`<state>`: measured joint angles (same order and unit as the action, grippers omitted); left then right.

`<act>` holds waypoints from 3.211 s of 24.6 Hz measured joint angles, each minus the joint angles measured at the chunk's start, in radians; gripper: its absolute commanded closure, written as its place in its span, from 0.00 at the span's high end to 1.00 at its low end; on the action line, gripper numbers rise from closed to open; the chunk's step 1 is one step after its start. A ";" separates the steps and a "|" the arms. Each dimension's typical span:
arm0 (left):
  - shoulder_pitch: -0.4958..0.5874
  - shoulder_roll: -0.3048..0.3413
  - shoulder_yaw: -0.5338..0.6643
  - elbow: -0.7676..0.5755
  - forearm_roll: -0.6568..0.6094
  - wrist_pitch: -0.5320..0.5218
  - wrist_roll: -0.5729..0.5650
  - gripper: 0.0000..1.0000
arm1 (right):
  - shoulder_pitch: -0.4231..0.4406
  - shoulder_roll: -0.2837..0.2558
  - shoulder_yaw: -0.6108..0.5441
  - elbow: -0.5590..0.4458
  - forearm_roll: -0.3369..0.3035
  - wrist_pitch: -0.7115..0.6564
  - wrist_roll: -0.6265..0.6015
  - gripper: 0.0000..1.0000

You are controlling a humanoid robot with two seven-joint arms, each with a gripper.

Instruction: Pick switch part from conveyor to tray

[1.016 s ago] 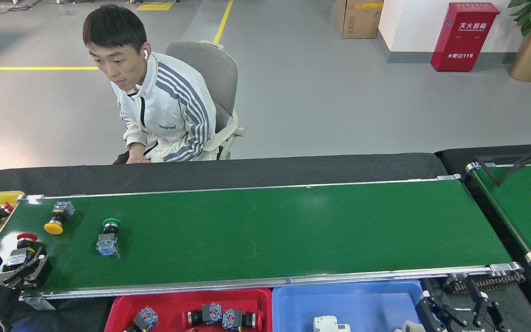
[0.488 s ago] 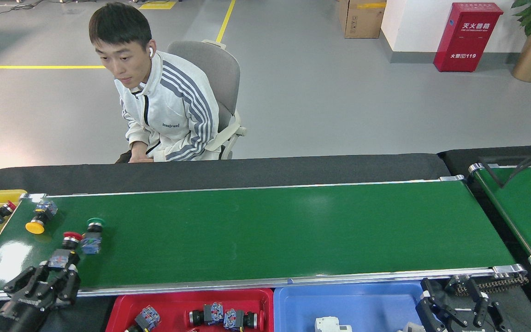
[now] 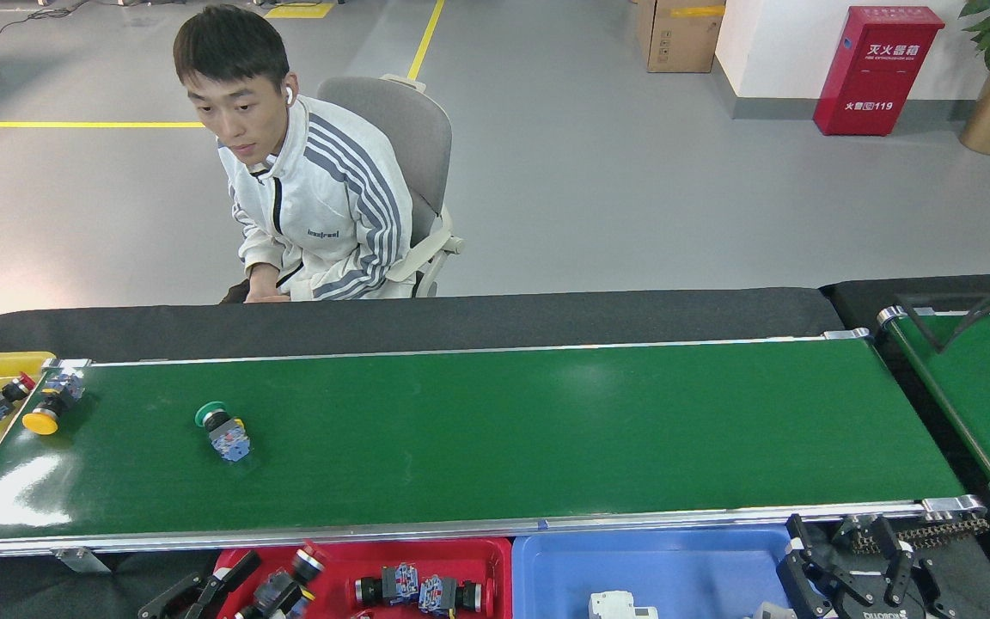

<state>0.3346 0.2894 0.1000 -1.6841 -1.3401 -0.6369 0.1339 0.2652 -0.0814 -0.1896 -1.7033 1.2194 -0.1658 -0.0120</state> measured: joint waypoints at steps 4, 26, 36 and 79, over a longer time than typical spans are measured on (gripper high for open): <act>-0.017 0.000 0.037 0.034 0.001 0.167 0.000 1.00 | 0.000 0.000 0.000 0.000 0.000 0.000 0.000 1.00; -0.434 0.005 0.184 0.427 -0.003 0.409 -0.200 1.00 | -0.008 0.000 0.001 -0.001 0.000 0.002 0.000 1.00; -0.509 0.040 0.179 0.564 -0.009 0.420 -0.212 1.00 | -0.010 -0.003 0.002 -0.001 0.000 0.004 0.000 1.00; -0.106 -0.054 0.047 0.013 0.005 -0.093 0.012 1.00 | -0.038 -0.082 0.001 -0.001 0.029 0.001 -0.004 1.00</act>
<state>0.2286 0.2356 0.1465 -1.6715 -1.3347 -0.7295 0.1463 0.2272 -0.1637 -0.1890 -1.7044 1.2485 -0.1650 -0.0156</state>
